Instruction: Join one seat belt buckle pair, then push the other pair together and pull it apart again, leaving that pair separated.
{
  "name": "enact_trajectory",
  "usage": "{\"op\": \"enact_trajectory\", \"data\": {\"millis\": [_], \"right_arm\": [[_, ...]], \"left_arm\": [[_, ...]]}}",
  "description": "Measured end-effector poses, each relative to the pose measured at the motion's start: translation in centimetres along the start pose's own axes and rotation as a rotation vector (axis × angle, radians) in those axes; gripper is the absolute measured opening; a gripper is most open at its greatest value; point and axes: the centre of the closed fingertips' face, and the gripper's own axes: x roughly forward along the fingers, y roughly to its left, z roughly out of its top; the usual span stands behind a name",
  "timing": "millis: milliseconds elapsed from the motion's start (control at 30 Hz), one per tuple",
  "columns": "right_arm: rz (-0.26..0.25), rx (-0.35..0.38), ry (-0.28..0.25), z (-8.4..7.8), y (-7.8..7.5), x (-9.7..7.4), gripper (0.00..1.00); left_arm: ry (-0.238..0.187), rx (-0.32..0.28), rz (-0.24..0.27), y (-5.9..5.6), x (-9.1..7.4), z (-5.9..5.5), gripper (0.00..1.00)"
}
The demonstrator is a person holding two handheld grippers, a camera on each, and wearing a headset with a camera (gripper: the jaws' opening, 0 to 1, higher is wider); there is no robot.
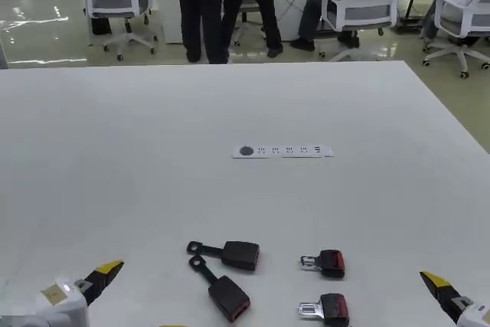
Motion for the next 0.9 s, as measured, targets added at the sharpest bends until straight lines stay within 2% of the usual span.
{"op": "enact_trajectory", "data": {"millis": [633, 900], "right_arm": [[0.004, -0.018, 0.008, -0.16, 0.23, -0.29, 1.0], [-0.001, -0.012, 0.01, -0.35, 0.18, -0.48, 1.0]], "left_arm": [[0.016, 0.019, -0.011, -0.49, -0.18, -0.05, 1.0], [0.011, 0.004, -0.011, -0.38, -0.19, -0.21, 1.0]]}}
